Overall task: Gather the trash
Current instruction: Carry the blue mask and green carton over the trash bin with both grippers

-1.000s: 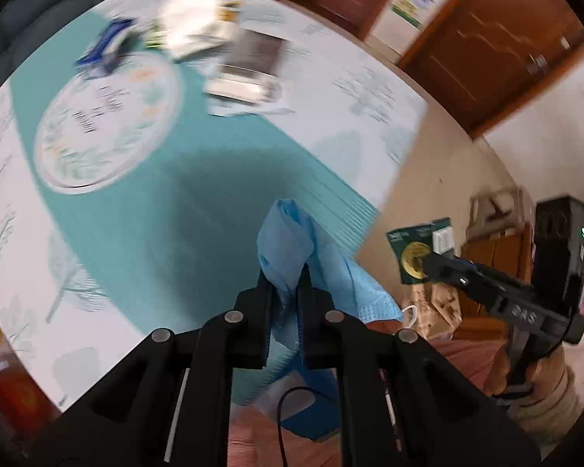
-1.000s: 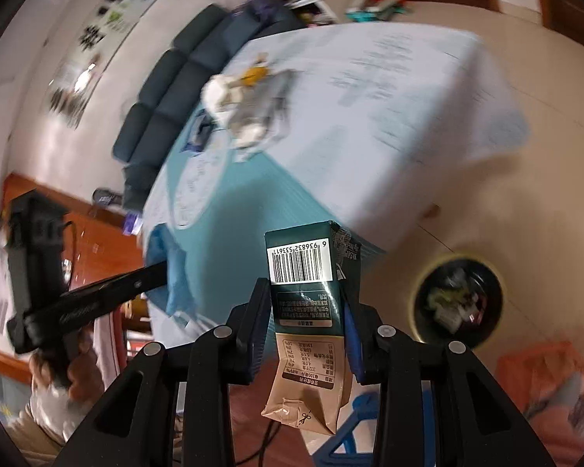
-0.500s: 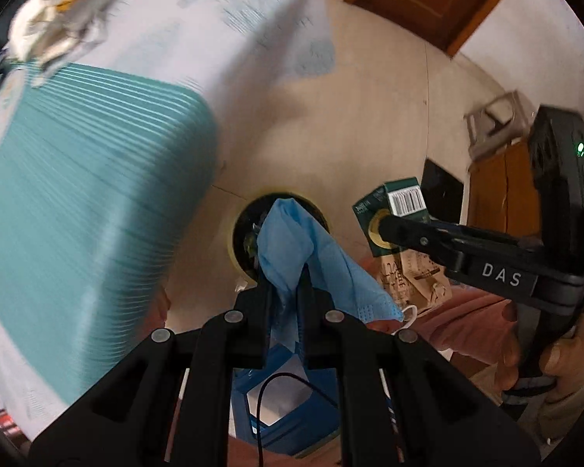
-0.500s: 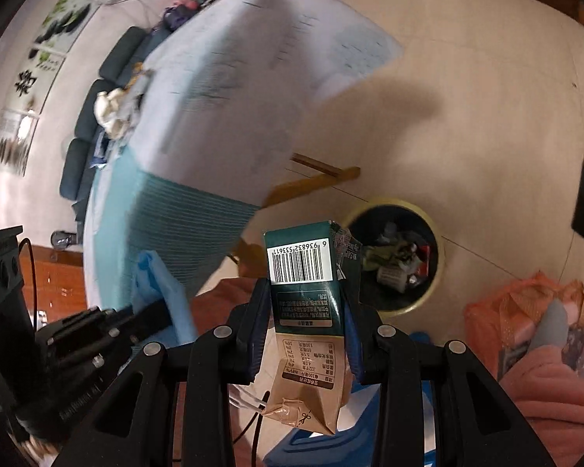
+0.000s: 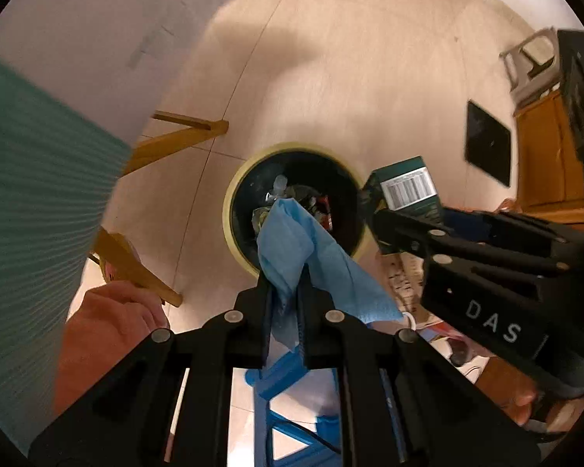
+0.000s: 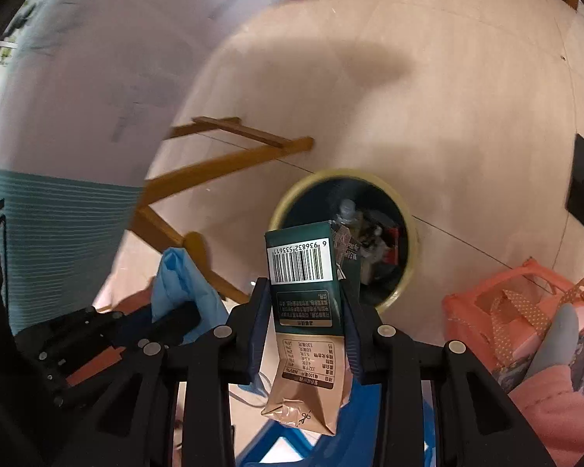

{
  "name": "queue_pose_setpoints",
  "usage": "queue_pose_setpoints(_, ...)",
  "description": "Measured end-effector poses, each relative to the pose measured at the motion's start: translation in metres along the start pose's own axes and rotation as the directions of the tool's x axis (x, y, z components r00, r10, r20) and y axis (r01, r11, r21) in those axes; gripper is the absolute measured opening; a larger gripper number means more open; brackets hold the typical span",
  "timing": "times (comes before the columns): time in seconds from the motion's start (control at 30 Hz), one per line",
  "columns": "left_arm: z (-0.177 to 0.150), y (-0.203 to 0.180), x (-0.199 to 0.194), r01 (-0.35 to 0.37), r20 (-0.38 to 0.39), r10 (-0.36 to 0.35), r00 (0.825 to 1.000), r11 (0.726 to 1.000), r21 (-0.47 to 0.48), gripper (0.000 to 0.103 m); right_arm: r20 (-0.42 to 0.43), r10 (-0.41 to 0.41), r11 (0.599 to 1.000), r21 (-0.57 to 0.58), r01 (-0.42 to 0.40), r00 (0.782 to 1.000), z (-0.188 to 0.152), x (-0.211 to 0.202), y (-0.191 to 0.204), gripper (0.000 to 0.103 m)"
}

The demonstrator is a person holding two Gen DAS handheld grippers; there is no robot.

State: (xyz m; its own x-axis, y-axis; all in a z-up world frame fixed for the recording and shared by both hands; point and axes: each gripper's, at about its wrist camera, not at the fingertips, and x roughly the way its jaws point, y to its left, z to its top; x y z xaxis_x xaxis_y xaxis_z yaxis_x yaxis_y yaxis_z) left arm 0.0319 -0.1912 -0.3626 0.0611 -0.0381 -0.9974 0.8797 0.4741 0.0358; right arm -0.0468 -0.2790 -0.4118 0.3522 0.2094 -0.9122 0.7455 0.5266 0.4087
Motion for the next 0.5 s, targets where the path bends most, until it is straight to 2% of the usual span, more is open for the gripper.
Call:
queue_pose_setpoints(0.13, 0.010, -0.001, 0.025, 0.003, -0.033, -0.002, 0.999, 1.000, 0.017, 0.008, -0.010, 0.000, 0.999, 0.037, 0.000, 1.000, 0.010, 0.020, -0.016, 0.034)
queue_pose_setpoints(0.5, 0.039, 0.002, 0.051, 0.033, -0.091, -0.032, 0.995, 0.999, 0.010, 0.009, -0.017, 0.026, 0.994, 0.109, -0.024, 1.000, 0.026, 0.046, -0.051, 0.034)
